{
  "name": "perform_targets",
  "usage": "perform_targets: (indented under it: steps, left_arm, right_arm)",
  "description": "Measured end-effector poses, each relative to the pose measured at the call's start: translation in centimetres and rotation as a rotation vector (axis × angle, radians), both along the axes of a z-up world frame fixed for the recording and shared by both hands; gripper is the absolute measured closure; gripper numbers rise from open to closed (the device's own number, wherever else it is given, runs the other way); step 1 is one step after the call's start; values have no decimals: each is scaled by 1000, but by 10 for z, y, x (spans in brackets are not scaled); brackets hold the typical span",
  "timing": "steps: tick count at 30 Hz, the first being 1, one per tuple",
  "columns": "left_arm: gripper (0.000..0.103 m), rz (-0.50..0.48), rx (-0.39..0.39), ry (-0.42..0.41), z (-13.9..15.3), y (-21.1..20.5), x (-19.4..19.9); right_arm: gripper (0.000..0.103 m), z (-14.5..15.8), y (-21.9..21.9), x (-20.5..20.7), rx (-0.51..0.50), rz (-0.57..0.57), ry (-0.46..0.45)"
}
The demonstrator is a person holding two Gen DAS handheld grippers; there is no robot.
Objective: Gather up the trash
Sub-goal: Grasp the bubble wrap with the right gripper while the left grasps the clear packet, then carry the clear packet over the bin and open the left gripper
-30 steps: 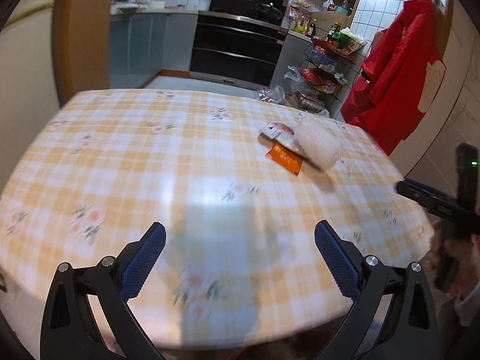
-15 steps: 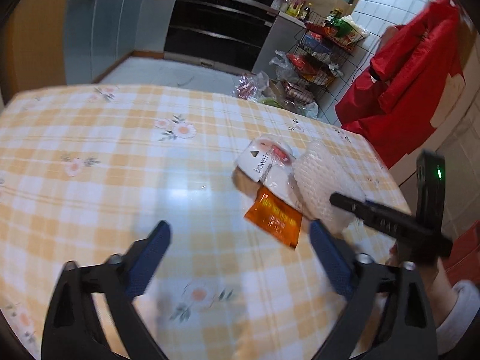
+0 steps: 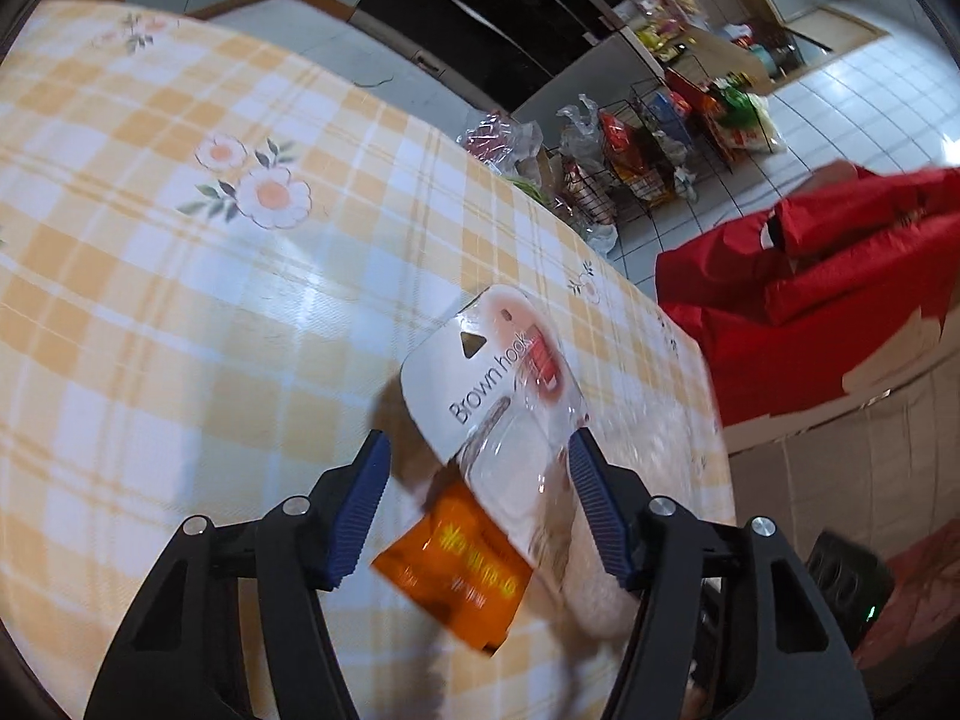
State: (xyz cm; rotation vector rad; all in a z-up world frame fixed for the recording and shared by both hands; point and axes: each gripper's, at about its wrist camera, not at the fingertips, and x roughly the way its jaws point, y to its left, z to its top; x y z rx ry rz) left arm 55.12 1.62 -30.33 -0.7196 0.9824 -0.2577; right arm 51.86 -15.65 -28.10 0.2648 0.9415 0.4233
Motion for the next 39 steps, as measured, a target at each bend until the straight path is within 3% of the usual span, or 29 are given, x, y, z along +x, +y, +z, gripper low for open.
perform_targets:
  steps: [5,7,8,10,18,24,39]
  left_arm:
    - [55,16,-30,23,-10,-3,19]
    - [72,28,-34,38,-15,-4,23]
    - [75,32,-42,40,-17,-4,23]
    - [95,40,-42,25,-15,-2,19]
    - [101,-3,-73,-104,22,7,-33]
    - [102,-60,-47,-215,80,5,-80]
    - [102,-145,147,-374,188,21,-246]
  right_arm:
    - [70,-1,-2,1,14,2,7]
    - [70,-1,-4,3,19,-3,11]
    - [70,-1,-6,2,22,-9,14]
    - [70,0,-9,0,27,-23,14]
    - [71,30,-28,-31,60,-104,-59]
    - [71,63,-43,-70,98,-154,-102]
    - [71,125,-46,-198,147,-150,-164]
